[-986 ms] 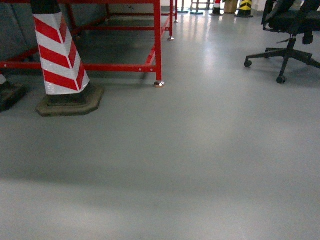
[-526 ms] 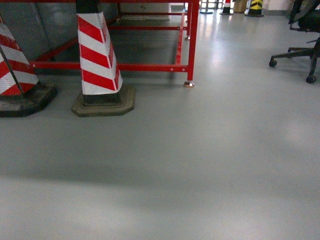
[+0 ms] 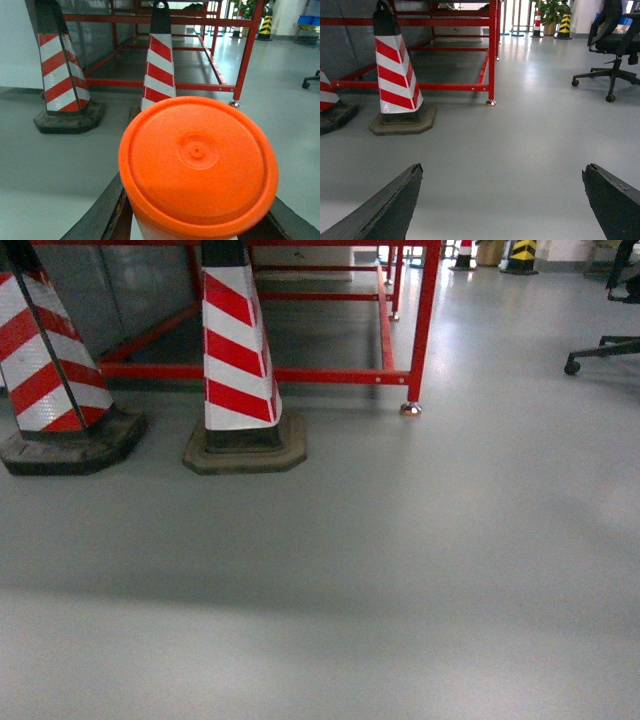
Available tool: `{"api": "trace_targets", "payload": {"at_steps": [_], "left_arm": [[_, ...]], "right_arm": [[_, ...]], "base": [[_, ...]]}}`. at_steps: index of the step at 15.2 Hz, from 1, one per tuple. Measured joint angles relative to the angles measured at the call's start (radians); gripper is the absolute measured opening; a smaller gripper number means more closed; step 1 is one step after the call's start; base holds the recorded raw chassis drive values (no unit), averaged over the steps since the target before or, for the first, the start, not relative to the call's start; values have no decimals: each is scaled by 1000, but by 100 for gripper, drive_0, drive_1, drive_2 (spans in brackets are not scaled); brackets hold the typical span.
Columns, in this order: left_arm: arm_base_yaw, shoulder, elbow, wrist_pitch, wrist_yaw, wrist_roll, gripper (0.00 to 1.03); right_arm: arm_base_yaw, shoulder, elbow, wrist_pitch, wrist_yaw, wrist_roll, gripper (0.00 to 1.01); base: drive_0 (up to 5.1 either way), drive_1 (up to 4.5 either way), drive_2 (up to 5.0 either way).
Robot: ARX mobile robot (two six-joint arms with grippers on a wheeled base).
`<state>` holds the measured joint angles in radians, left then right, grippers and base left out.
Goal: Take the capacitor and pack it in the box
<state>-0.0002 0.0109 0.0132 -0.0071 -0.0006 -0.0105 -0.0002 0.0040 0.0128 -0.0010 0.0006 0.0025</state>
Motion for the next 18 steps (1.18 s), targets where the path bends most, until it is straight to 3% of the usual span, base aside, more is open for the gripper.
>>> {"api": "trace_targets", "payload": {"at_steps": [18], "left_arm": [[0,0,0,0,-3,0,44]], "right_arm": [[0,0,0,-3,-4,0,98]], "base": [[-468,236,236]]}}
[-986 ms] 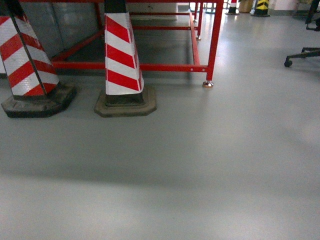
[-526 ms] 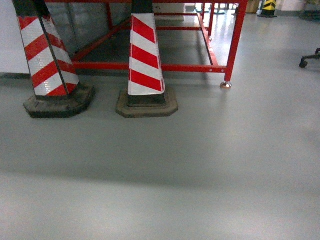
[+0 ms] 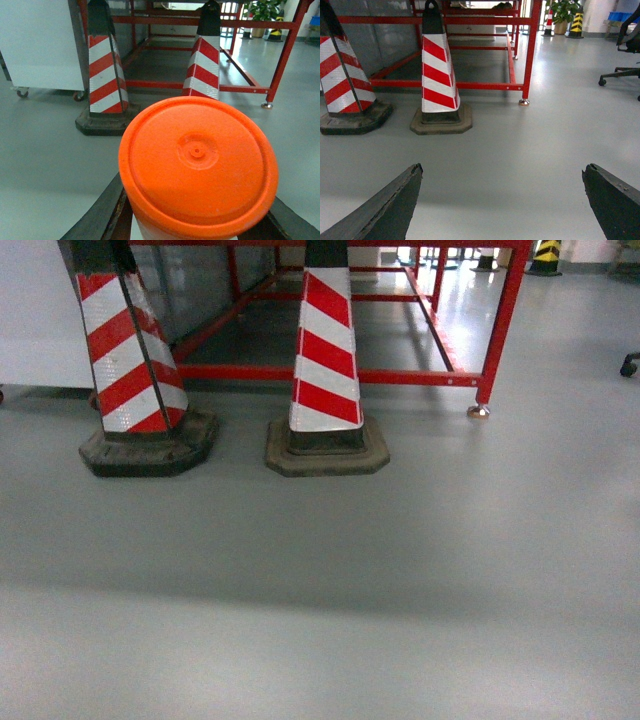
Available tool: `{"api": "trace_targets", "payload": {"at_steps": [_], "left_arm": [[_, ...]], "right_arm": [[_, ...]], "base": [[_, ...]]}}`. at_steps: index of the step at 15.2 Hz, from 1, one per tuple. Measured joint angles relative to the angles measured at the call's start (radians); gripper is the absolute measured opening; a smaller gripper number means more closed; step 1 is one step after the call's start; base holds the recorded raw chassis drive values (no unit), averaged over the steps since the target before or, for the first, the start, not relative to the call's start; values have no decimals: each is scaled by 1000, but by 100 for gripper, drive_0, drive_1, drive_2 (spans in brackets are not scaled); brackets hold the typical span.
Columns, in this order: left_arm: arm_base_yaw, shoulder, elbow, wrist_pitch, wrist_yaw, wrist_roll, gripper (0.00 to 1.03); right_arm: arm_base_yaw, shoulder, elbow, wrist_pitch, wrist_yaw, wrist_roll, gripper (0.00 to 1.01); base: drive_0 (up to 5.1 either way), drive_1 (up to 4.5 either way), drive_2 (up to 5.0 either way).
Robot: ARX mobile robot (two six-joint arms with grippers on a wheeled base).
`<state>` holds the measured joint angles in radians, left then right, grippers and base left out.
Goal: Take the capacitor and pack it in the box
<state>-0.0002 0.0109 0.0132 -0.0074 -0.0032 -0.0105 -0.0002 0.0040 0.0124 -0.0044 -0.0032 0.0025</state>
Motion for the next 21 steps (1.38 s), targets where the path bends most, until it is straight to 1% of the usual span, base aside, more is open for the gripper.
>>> {"api": "trace_targets", "payload": {"at_steps": [7,21], "left_arm": [[0,0,0,1,1,0,44],[0,0,0,0,3,0,44]], "right_arm": [[0,0,0,0,0,0,98],[0,1,0,-4,3,0,98]], "base": [[0,0,0],[7,439,-424]]}}
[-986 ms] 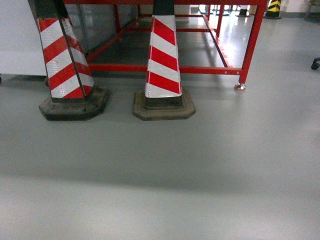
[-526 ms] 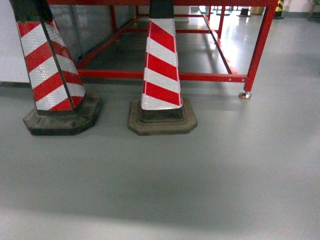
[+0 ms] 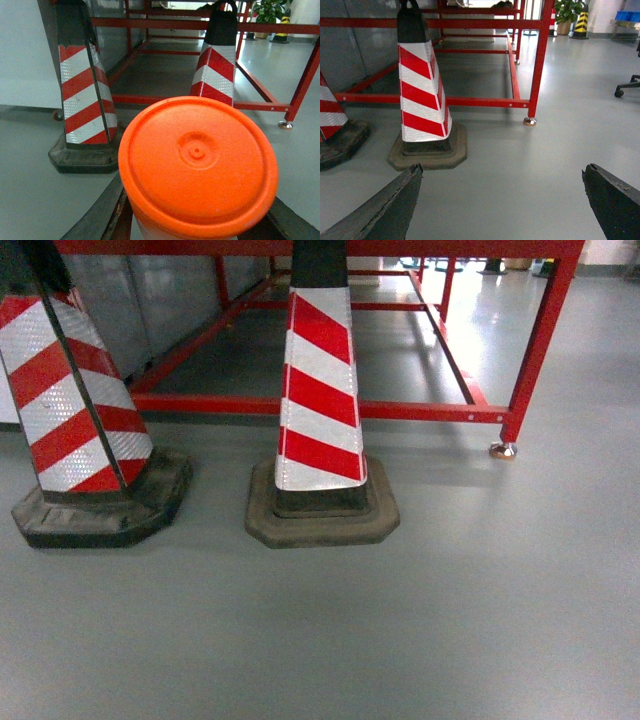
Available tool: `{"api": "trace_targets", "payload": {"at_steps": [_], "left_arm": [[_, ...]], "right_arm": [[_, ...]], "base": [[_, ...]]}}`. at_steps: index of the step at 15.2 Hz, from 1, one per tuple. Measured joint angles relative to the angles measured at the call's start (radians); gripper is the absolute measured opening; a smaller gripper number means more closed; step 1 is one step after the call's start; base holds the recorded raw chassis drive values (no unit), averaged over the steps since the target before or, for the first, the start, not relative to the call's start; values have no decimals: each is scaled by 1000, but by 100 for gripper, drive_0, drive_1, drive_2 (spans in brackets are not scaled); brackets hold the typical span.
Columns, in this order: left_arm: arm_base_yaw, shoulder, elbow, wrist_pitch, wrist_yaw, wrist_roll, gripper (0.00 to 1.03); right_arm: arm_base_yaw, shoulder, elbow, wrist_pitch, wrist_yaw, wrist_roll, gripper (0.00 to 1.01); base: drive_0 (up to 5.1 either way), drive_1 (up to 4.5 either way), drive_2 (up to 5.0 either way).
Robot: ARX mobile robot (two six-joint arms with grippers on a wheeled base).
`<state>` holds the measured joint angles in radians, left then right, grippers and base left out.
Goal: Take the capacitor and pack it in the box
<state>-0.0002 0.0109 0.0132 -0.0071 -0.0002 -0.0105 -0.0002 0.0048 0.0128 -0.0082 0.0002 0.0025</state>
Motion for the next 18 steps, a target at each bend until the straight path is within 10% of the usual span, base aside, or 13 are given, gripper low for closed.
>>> {"api": "trace_targets", "payload": {"at_steps": [18], "left_arm": [[0,0,0,0,0,0,44]], "right_arm": [[0,-1,0,2,0,0,98]], "base": [[3,333,-327]]}}
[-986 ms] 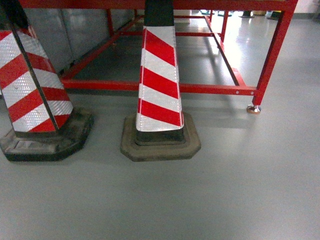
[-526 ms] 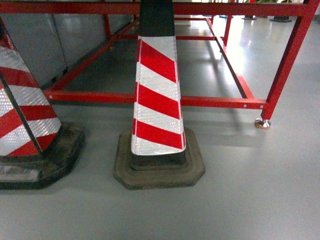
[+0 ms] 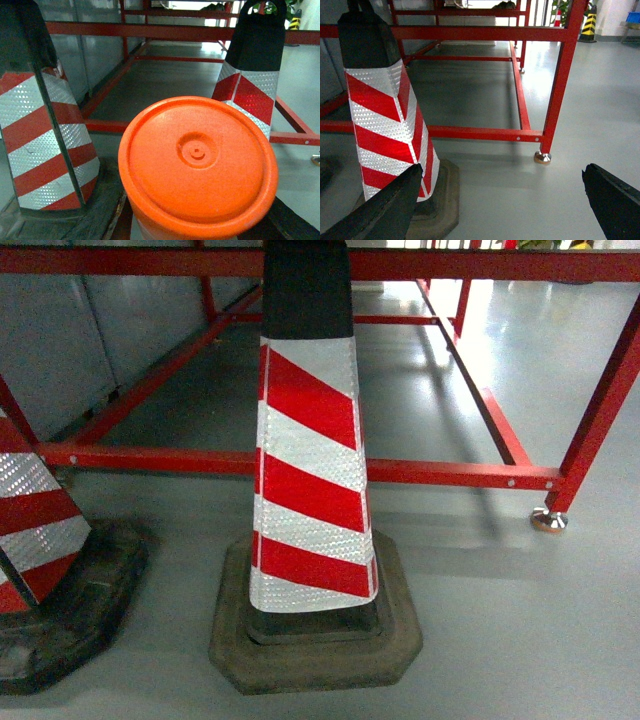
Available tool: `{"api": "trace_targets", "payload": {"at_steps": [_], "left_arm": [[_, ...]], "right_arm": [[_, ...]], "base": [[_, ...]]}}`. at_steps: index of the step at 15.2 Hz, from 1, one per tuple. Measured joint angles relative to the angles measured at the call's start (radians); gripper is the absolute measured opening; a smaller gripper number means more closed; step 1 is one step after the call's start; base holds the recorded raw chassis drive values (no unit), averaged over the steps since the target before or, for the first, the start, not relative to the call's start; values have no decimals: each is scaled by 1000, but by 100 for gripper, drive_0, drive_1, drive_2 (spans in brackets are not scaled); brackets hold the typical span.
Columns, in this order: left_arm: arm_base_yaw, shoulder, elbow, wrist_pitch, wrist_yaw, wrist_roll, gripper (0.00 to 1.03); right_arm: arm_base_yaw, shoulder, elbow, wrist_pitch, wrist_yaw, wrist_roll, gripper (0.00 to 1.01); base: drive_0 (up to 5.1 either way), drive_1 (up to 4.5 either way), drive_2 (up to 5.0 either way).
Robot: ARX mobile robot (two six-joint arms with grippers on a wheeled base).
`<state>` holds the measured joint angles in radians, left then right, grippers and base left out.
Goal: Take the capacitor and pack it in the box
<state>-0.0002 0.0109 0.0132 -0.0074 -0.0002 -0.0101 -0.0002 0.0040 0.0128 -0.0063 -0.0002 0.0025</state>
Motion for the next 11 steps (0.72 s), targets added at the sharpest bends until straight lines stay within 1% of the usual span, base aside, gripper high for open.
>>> {"api": "trace_targets", "payload": {"at_steps": [11], "left_arm": [[0,0,0,0,0,1,44]], "right_arm": [[0,0,0,0,0,0,98]], "base": [[0,0,0]]}}
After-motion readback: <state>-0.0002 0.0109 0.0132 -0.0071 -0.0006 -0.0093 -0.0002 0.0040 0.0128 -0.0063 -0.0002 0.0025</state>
